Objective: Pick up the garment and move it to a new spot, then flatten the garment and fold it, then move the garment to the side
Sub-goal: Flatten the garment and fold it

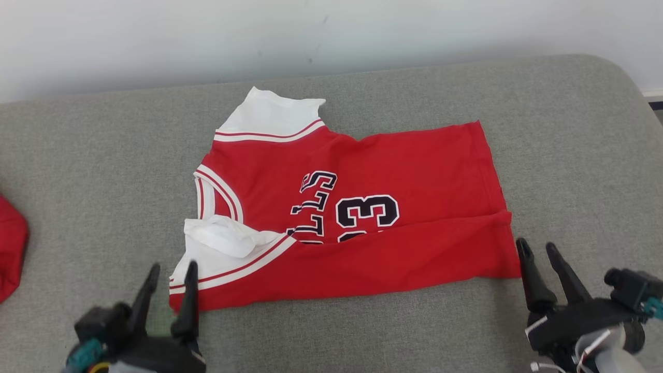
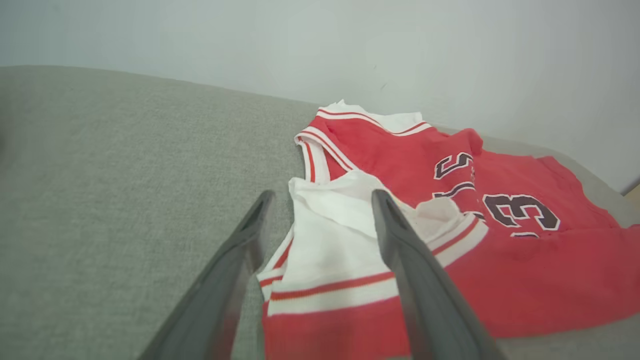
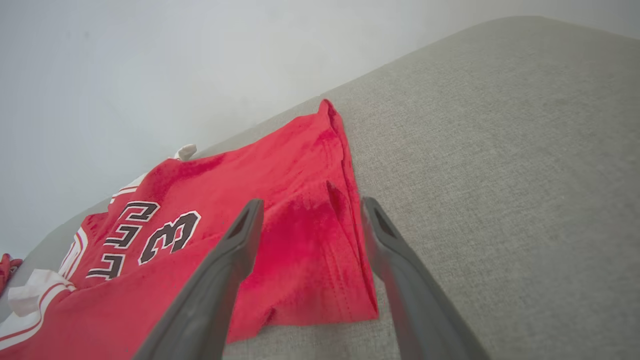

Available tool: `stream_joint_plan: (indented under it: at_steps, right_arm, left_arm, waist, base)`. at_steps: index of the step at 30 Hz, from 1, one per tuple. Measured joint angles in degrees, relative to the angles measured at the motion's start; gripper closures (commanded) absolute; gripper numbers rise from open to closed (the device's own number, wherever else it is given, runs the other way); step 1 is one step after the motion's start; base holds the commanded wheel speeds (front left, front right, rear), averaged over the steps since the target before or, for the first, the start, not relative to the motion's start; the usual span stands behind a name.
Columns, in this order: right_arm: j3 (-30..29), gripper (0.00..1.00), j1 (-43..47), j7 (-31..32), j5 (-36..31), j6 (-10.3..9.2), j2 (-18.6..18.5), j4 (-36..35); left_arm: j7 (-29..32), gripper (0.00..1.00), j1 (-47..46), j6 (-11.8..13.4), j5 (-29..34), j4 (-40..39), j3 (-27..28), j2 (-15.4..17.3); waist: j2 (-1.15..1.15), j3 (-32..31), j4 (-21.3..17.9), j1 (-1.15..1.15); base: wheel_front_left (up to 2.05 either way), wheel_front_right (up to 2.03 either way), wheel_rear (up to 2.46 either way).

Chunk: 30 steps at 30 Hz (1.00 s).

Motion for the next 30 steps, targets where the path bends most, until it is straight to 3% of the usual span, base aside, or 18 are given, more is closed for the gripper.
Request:
stream_joint_plan:
  at_steps: [7,11,21,22,23,24,25,26,30]
  right_arm:
    - [-2.2,0.00,3.5,0.1,-8.2,0.00,0.0,0.1]
    - [-2.8,0.00,3.3,0.9,-9.8,0.00,2.6,0.9]
    - [-2.2,0.00,-1.0,1.9,-14.1,0.00,4.9,9.2]
    - [-2.1,0.18,-1.3,1.9,-14.1,0.00,5.2,10.0]
    - [-1.9,0.62,-1.6,1.8,-14.0,0.00,5.4,10.6]
    - [-1.7,0.98,-2.0,1.6,-14.0,0.00,5.7,11.4]
    - [-1.6,1.00,-2.4,1.3,-14.0,0.00,5.9,12.0]
    - [-1.3,1.00,-2.7,1.1,-14.0,0.00,6.1,12.5]
    - [-0.2,1.00,-3.5,-0.5,-12.7,0.00,6.6,13.7]
  left_arm:
    - [0.0,0.00,5.8,-0.3,2.1,-0.2,1.4,-1.5]
    - [0.0,0.00,5.7,-0.5,2.9,1.6,2.2,-2.3]
    - [0.0,0.00,1.2,-1.1,3.2,10.3,2.0,-3.9]
    - [0.0,0.00,0.8,-1.1,3.2,11.1,2.0,-4.1]
    - [0.0,0.00,0.3,-1.1,3.2,12.2,1.8,-4.2]
    - [0.0,0.14,-0.1,-1.1,3.2,13.0,1.6,-4.3]
    - [0.0,0.73,-0.6,-1.1,3.2,13.7,1.6,-4.4]
    - [0.0,1.00,-1.0,-1.2,3.1,14.3,1.6,-4.5]
    - [0.0,1.00,-1.6,-1.4,2.6,14.5,1.4,-5.1]
  waist:
    - [0.00,0.3,0.2,0.00]
    - [0.00,0.6,0.4,0.00]
    - [0.00,0.8,0.4,0.00]
    - [0.00,0.8,0.4,0.00]
    - [0.00,0.7,0.5,0.00]
    - [0.00,0.7,0.6,0.00]
    - [0.00,0.7,0.6,0.00]
    - [0.00,0.6,0.7,0.00]
    - [0.00,-0.1,0.8,0.00]
  base:
    - [0.00,0.00,0.00]
    - [0.00,0.00,0.00]
    - [0.00,0.00,0.00]
    - [0.00,0.00,0.00]
    - [0.00,0.00,0.00]
    - [0.00,0.00,0.00]
    - [0.00,0.00,0.00]
    - [0.00,0.00,0.00]
    - [0.00,0.00,0.00]
